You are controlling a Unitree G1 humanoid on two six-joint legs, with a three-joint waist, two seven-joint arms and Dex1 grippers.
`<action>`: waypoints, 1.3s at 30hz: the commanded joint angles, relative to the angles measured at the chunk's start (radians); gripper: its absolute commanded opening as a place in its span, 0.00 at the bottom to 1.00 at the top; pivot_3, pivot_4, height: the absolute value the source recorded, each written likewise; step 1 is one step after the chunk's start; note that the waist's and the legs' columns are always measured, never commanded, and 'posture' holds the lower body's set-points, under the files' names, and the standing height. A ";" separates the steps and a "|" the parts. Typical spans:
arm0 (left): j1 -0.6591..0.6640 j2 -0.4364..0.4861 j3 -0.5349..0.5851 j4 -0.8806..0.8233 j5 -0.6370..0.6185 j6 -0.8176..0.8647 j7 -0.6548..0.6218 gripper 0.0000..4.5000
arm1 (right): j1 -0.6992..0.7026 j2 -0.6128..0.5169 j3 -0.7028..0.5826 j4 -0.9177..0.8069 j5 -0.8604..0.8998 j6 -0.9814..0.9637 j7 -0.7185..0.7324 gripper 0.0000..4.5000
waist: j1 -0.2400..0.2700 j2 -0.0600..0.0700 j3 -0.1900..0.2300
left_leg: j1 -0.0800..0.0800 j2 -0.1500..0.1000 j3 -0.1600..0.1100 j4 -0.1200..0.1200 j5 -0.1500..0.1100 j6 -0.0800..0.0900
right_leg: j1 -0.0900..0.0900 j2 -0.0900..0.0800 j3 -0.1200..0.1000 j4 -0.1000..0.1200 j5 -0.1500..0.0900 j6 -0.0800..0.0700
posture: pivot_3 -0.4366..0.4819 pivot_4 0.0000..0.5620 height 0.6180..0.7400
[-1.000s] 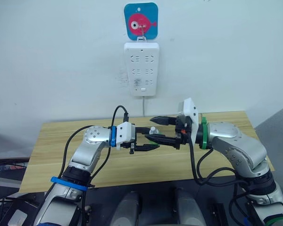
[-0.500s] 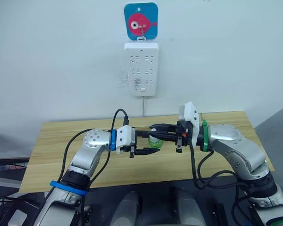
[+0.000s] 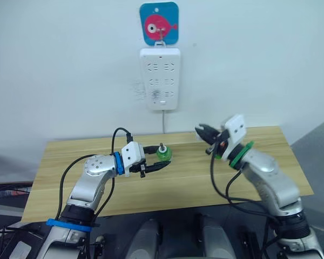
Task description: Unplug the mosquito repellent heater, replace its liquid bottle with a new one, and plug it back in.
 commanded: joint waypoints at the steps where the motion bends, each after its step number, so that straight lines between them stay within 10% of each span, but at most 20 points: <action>1: 0.008 0.017 0.013 -0.109 -0.026 0.056 0.025 0.49 | -0.019 0.075 0.011 0.211 -0.095 -0.241 -0.038 0.06 | -0.010 0.000 0.003 | 0.001 0.000 0.001 0.000 0.000 0.000 | 0.000 0.001 0.000 0.001 0.000 -0.001 | 0.56 0.56 1.00; 19: 0.175 0.135 0.073 -0.396 -0.103 0.258 0.098 0.49 | -0.222 0.189 -0.072 0.954 -0.218 -0.693 -0.122 0.06 | -0.016 0.000 0.061 | 0.000 0.001 0.000 -0.002 -0.001 0.001 | -0.005 0.001 0.000 0.010 -0.006 -0.005 | 0.68 0.66 1.00; 25: 0.169 0.122 0.057 -0.379 -0.092 0.246 0.108 0.49 | -0.225 0.206 -0.073 0.978 -0.217 -0.698 -0.085 0.06 | -0.013 0.000 0.066 | 0.000 0.002 -0.001 -0.002 0.000 0.000 | -0.005 0.001 0.000 0.010 -0.006 -0.005 | 0.67 0.65 1.00; 31: 0.148 0.111 0.047 -0.342 -0.083 0.226 0.102 0.49 | -0.208 0.199 -0.067 0.911 -0.215 -0.694 -0.038 0.52 | -0.012 0.000 0.069 | 0.000 0.001 -0.001 -0.002 0.000 0.000 | -0.005 0.001 0.000 0.010 -0.006 -0.005 | 0.65 0.64 1.00; 39: 0.114 0.062 0.007 -0.243 -0.050 0.144 0.102 0.49 | -0.118 0.143 -0.008 0.522 -0.155 -0.491 0.130 0.52 | -0.012 0.000 0.069 | -0.001 0.001 -0.001 -0.002 0.000 -0.001 | -0.006 0.001 0.000 0.010 -0.006 -0.005 | 0.60 0.57 1.00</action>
